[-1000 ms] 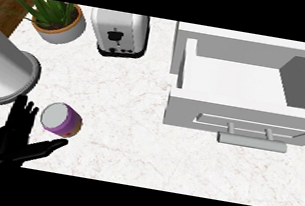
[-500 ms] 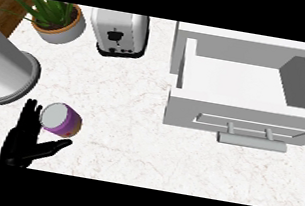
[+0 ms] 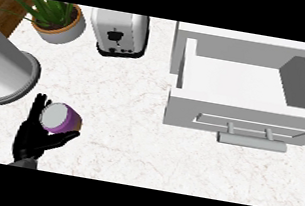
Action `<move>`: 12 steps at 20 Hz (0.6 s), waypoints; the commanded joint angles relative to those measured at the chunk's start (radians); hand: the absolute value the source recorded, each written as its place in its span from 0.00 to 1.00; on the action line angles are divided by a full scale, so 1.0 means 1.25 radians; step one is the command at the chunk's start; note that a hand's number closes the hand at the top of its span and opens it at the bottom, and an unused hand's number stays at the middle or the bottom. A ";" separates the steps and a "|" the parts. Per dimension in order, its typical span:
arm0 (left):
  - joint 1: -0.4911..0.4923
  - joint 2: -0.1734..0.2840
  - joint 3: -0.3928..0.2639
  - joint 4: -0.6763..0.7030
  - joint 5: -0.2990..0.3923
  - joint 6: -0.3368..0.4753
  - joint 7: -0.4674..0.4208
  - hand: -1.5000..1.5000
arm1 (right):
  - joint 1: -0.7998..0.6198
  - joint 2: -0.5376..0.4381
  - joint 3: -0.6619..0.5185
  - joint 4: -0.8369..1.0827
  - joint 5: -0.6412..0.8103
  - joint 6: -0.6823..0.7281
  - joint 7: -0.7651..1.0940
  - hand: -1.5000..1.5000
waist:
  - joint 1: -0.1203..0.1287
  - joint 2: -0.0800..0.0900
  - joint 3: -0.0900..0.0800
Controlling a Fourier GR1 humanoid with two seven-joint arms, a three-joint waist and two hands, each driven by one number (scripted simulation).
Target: Pick up the can, place it into the drawer and close the drawer
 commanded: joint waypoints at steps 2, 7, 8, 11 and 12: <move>-0.022 0.027 0.022 0.063 0.045 -0.068 -0.032 1.00 | 0.012 -0.012 -0.041 -0.023 -0.059 0.011 0.027 0.00 | -0.001 0.000 0.000; -0.063 -0.006 -0.023 0.034 0.054 -0.079 0.042 1.00 | -0.015 -0.019 -0.014 0.009 -0.030 0.007 0.038 0.00 | 0.002 0.000 0.000; -0.060 -0.022 -0.040 0.020 0.036 -0.055 0.023 1.00 | 0.025 0.009 -0.028 -0.035 -0.059 0.023 0.037 0.00 | -0.001 -0.001 0.000; -0.060 0.017 -0.034 0.027 0.049 -0.123 -0.008 1.00 | 0.009 0.031 -0.005 -0.007 -0.030 0.024 0.021 0.00 | 0.001 0.000 0.000; -0.060 0.024 -0.027 0.030 0.059 -0.147 -0.023 1.00 | 0.046 -0.006 -0.046 -0.041 -0.120 0.021 0.056 0.00 | -0.002 -0.001 0.000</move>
